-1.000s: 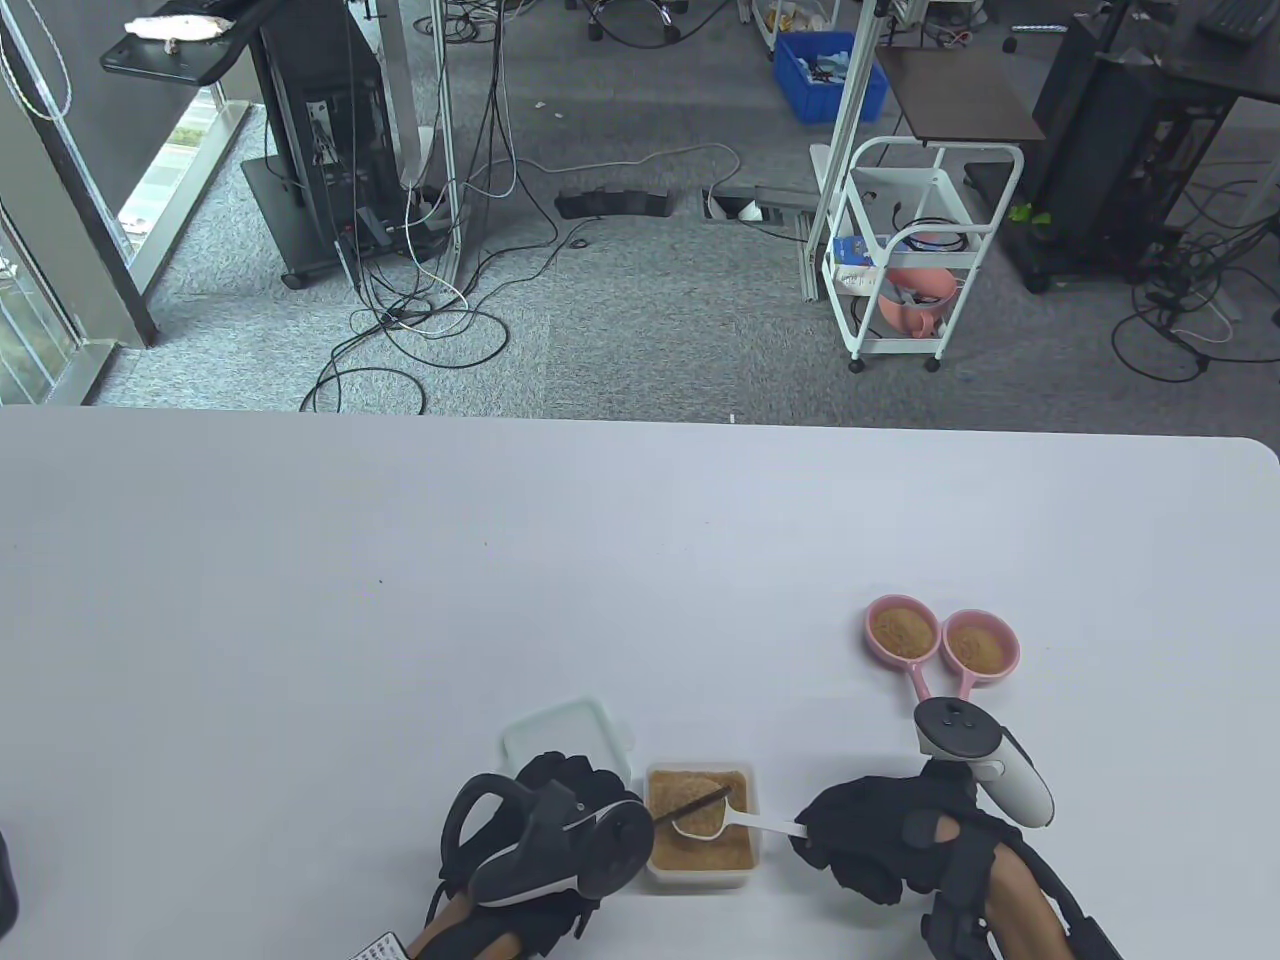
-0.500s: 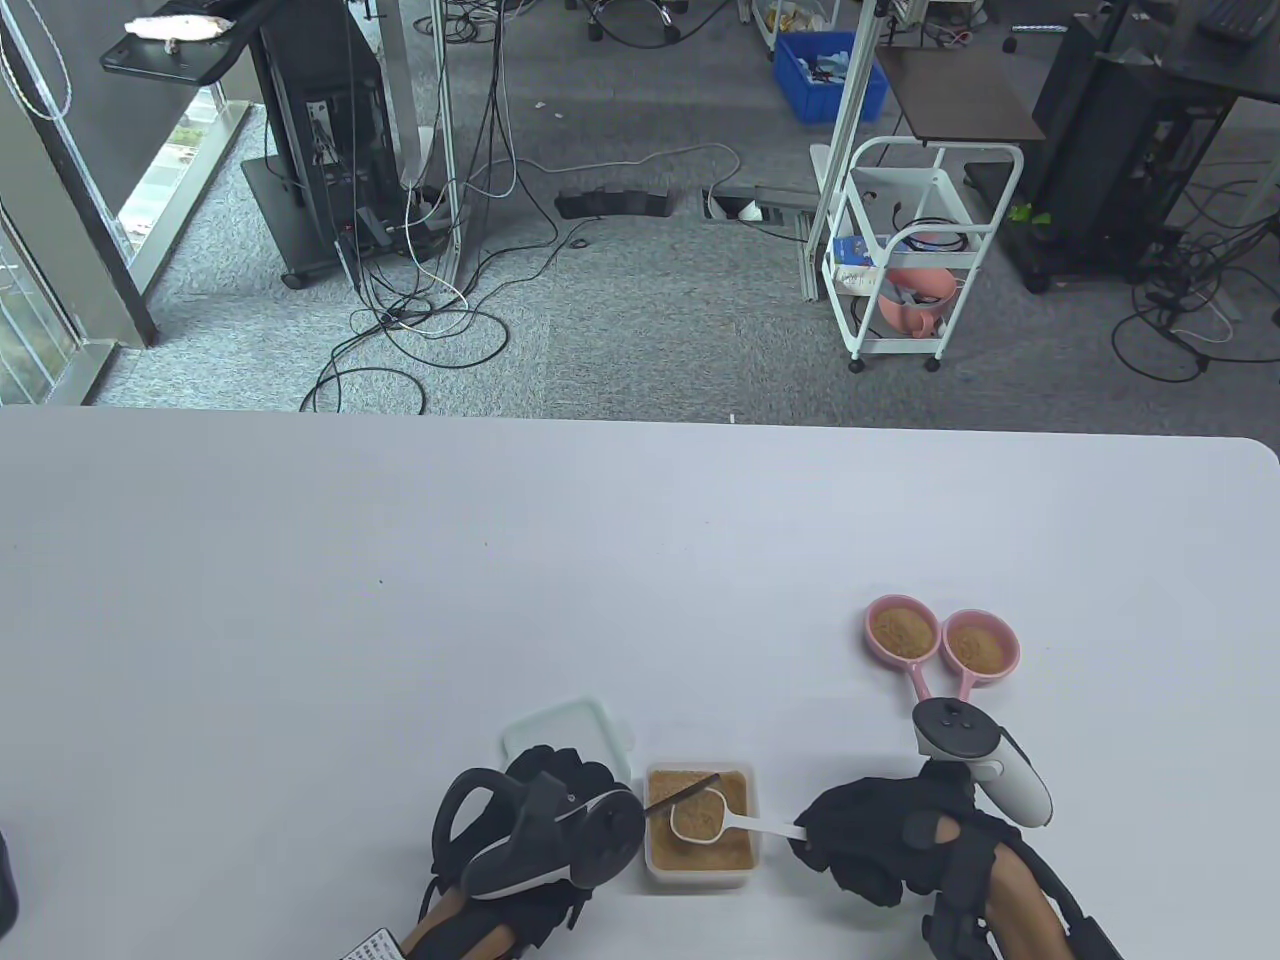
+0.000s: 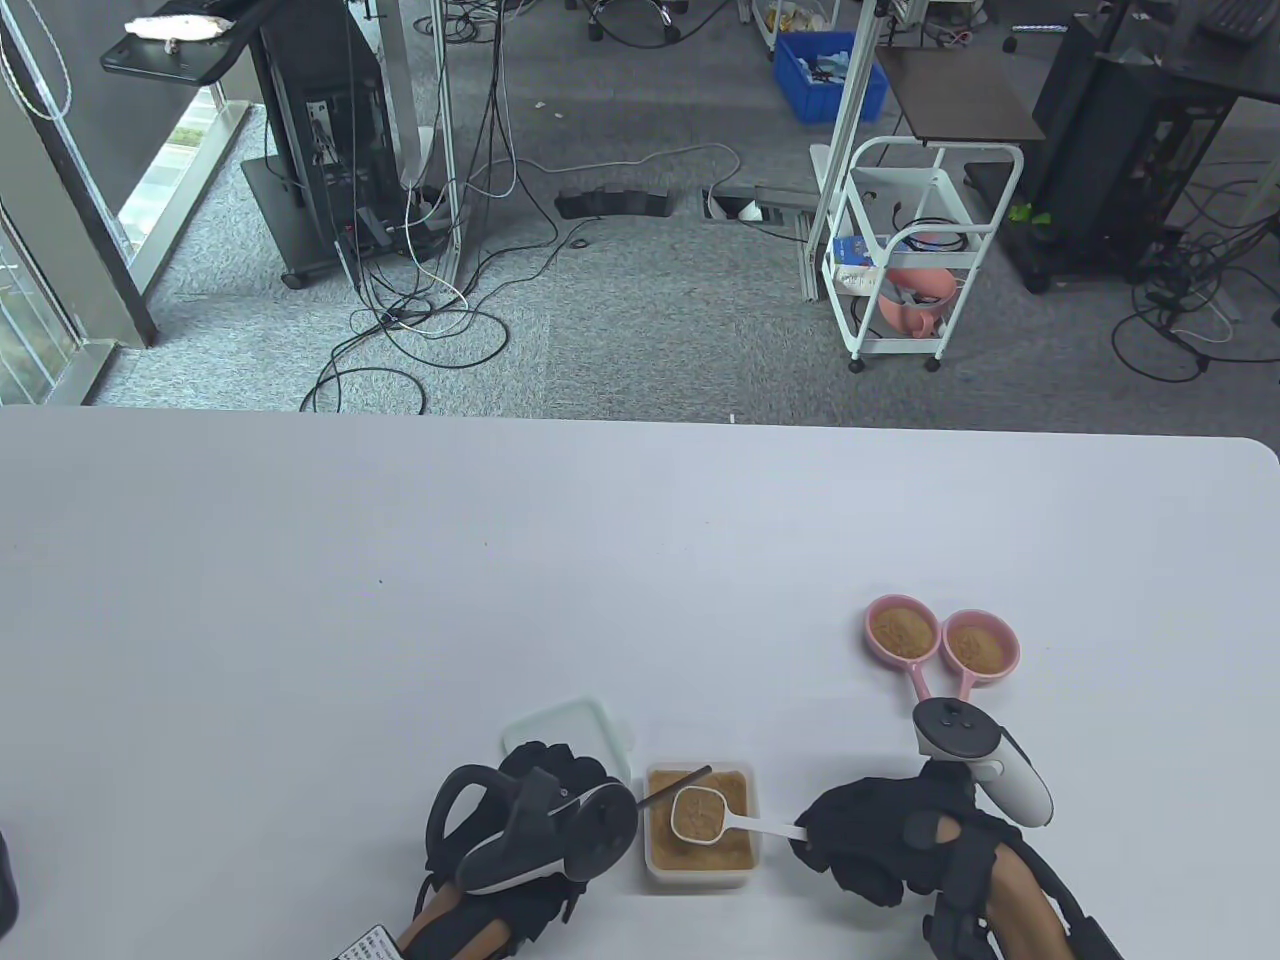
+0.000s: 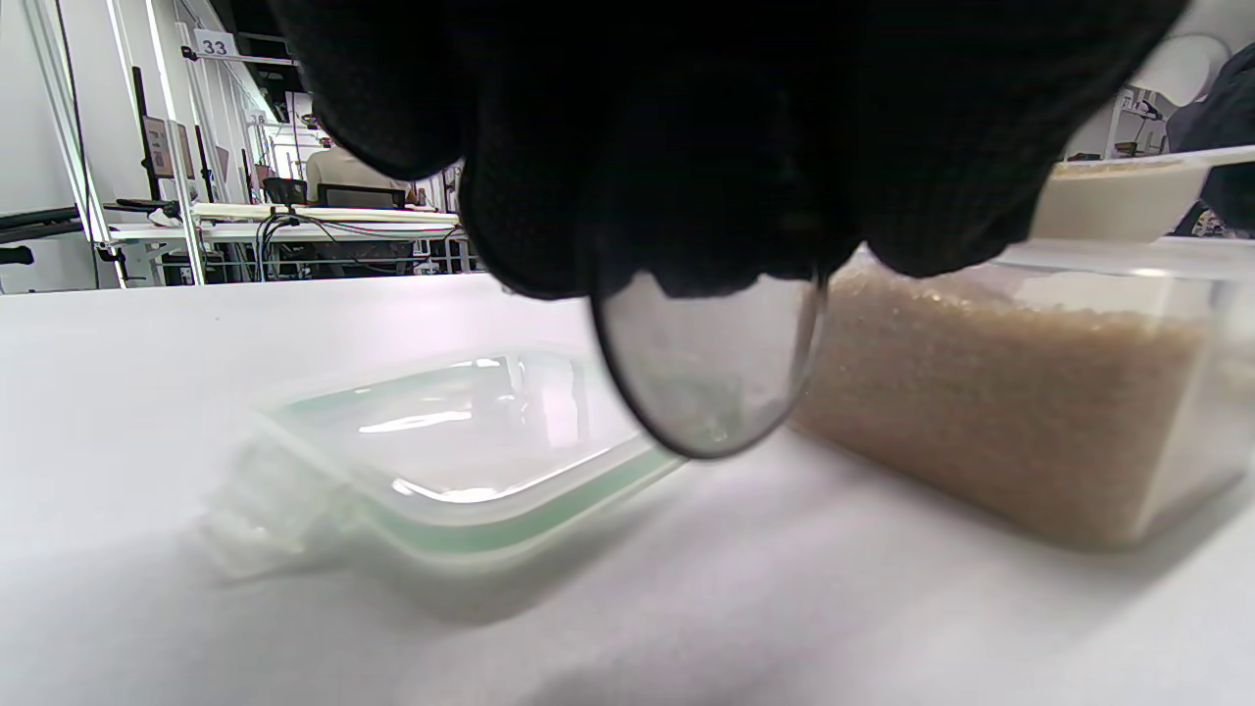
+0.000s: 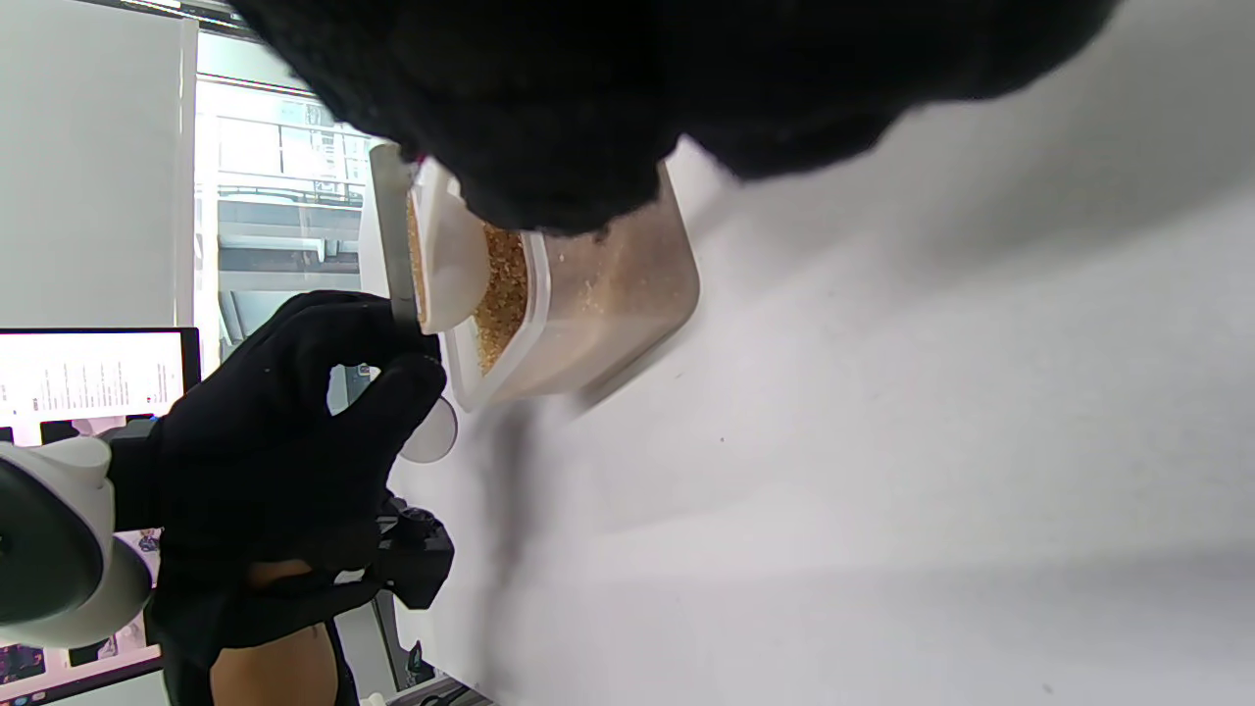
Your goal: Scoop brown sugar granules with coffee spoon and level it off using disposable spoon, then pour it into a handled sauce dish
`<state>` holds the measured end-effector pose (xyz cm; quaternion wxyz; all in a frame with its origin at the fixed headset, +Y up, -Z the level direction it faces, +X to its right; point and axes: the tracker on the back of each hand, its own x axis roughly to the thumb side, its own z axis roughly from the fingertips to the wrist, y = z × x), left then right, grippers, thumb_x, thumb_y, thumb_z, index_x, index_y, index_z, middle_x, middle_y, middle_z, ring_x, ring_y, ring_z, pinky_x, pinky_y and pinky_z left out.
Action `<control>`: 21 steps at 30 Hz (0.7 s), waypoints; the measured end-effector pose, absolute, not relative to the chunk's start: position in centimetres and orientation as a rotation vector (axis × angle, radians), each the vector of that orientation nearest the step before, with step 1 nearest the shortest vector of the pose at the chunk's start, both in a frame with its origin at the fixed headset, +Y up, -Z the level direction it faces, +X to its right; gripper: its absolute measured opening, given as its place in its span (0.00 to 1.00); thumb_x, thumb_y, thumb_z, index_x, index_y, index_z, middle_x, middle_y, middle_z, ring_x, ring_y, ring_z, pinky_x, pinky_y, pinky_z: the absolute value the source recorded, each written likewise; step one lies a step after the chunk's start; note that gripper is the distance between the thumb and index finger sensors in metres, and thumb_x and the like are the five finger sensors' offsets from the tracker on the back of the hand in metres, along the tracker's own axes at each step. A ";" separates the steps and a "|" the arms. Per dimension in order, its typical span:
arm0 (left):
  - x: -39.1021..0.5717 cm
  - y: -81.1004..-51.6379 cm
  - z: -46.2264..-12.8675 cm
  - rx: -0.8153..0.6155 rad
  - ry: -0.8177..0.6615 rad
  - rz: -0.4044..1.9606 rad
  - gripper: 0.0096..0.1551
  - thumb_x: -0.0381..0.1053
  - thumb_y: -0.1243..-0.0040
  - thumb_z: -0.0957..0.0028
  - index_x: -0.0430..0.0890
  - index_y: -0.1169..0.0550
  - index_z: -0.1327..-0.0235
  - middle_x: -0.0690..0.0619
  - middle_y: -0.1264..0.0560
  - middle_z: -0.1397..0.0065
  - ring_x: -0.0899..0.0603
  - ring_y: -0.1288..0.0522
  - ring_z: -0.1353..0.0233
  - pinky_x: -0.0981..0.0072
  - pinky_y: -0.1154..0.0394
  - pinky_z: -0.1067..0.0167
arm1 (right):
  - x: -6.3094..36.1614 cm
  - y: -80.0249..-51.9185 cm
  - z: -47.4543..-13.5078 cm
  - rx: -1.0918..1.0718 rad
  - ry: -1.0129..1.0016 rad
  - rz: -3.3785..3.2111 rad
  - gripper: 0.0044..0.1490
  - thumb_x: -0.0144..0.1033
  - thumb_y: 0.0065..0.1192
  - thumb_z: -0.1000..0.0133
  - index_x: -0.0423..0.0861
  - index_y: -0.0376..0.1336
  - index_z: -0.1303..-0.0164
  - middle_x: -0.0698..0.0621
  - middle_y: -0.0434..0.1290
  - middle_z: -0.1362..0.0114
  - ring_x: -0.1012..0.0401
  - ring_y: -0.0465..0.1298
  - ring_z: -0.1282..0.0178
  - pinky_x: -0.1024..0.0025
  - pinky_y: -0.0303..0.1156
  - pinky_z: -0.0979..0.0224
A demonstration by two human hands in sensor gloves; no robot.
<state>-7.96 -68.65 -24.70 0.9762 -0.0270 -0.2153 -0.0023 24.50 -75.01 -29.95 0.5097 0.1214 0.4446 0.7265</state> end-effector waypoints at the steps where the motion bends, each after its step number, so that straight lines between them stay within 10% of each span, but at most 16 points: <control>1: -8.0 -68.7 -24.7 -0.052 -0.435 0.003 0.21 0.66 0.34 0.56 0.63 0.16 0.52 0.66 0.17 0.44 0.51 0.16 0.37 0.50 0.28 0.26 | 24.5 -75.0 -30.0 0.292 1.069 1.748 0.27 0.44 0.64 0.44 0.41 0.75 0.43 0.52 0.83 0.64 0.54 0.80 0.75 0.50 0.74 0.50; 21: -10.4 -68.5 -25.8 -0.113 -0.395 0.078 0.21 0.67 0.35 0.56 0.63 0.16 0.51 0.65 0.17 0.44 0.50 0.16 0.38 0.50 0.28 0.26 | 24.9 -74.8 -30.1 0.280 1.045 1.766 0.27 0.44 0.64 0.44 0.41 0.75 0.42 0.52 0.83 0.64 0.54 0.80 0.75 0.50 0.74 0.50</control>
